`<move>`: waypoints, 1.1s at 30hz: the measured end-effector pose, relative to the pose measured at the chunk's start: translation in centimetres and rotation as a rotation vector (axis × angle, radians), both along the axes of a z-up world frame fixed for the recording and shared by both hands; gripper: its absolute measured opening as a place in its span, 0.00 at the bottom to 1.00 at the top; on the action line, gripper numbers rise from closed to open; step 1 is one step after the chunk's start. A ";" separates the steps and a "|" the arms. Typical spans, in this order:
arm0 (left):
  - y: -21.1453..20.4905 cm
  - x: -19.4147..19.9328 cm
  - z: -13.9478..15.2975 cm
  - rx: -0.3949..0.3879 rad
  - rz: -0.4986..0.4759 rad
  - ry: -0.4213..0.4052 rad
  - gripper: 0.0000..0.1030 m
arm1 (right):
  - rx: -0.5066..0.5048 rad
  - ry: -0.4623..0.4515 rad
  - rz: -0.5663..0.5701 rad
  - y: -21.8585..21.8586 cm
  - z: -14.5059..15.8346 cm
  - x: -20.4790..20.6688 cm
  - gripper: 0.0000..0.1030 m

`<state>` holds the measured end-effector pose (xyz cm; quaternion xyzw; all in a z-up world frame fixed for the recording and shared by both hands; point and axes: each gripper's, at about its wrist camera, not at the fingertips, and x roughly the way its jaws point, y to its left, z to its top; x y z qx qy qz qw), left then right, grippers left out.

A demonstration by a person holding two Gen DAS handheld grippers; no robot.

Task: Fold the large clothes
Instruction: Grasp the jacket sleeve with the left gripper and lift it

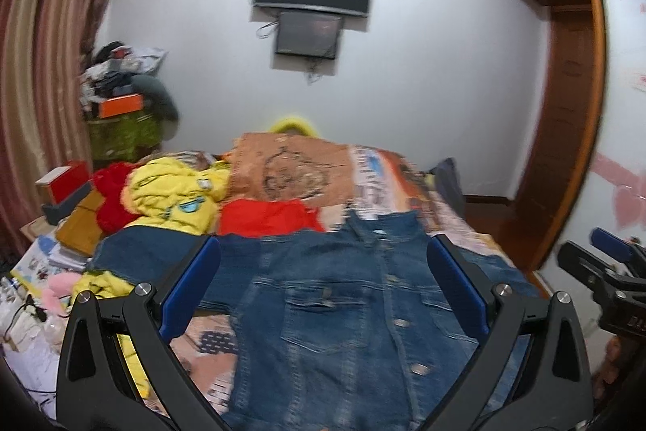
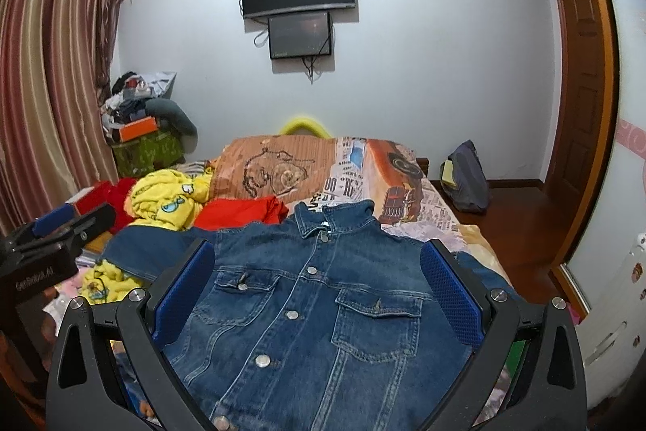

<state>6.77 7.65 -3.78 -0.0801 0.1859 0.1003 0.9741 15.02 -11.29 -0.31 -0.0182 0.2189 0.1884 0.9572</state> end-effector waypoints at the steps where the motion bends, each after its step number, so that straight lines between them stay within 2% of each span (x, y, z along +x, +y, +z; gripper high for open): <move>1: 0.7 0.5 -0.3 0.002 0.019 0.004 1.00 | -0.006 0.004 0.001 0.3 -0.3 0.8 0.98; 8: 7.1 5.8 -3.8 0.022 0.152 0.074 1.00 | -0.049 0.047 0.027 2.8 -2.3 6.9 0.98; 11: 10.7 7.8 -6.4 -0.017 0.166 0.123 1.00 | -0.074 0.102 0.021 3.7 -4.2 9.5 0.98; 14: 15.1 9.8 -9.7 -0.088 0.183 0.229 1.00 | -0.084 0.208 0.036 4.3 -6.8 12.0 0.98; 17: 19.1 10.8 -13.0 -0.184 0.176 0.339 1.00 | -0.104 0.357 0.042 4.5 -10.2 14.4 0.98; 20: 22.4 10.8 -15.8 -0.293 0.170 0.406 1.00 | -0.118 0.457 0.037 4.4 -11.9 15.6 0.98; 22: 25.1 10.5 -17.9 -0.423 0.156 0.432 1.00 | -0.112 0.507 0.039 4.0 -12.6 16.1 0.98; 25: 28.1 10.2 -20.5 -0.583 0.123 0.454 1.00 | -0.096 0.538 0.029 3.2 -12.9 16.4 0.98; 26: 28.7 10.1 -20.9 -0.613 0.120 0.454 0.98 | -0.096 0.542 0.022 3.0 -13.0 16.5 0.98; 31: 32.9 10.3 -24.0 -0.810 0.150 0.443 0.84 | -0.092 0.544 0.008 2.7 -13.1 17.0 0.98; 33: 34.1 10.5 -24.9 -0.859 0.172 0.426 0.76 | -0.094 0.545 0.003 3.1 -13.2 17.3 0.98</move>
